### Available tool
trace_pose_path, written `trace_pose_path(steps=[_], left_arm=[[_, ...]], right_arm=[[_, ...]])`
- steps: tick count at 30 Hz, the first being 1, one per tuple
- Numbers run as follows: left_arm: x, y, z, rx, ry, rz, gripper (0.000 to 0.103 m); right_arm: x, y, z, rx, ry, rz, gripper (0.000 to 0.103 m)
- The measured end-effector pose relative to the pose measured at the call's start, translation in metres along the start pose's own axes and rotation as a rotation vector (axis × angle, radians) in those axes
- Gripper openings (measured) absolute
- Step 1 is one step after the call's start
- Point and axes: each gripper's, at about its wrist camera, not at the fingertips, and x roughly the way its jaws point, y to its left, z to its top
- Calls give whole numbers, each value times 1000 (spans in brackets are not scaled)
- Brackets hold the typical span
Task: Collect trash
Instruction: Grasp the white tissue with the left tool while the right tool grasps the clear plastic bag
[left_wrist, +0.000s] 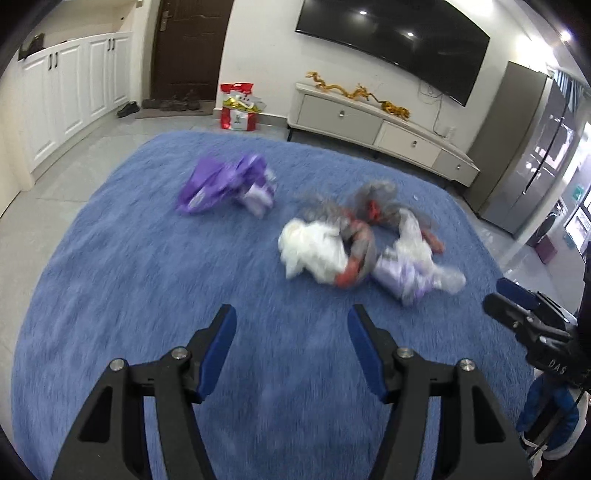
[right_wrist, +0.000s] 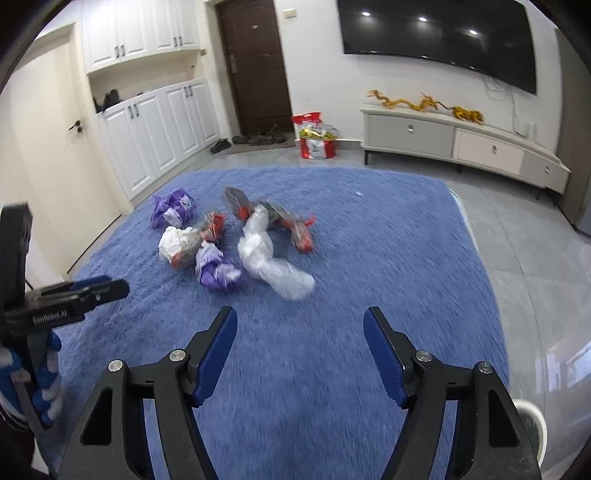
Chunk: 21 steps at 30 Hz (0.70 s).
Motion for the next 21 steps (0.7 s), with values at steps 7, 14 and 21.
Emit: trace_pose_path(steps=[7, 14, 21], left_arm=[[40, 3, 37, -44, 18, -26, 61], [61, 3, 40, -35, 41, -19, 52], [47, -2, 30, -16, 13, -27, 17]], right_arm=[[32, 6, 31, -6, -15, 100, 67], [74, 14, 44, -10, 46, 121, 56], [73, 33, 40, -79, 47, 73, 26]])
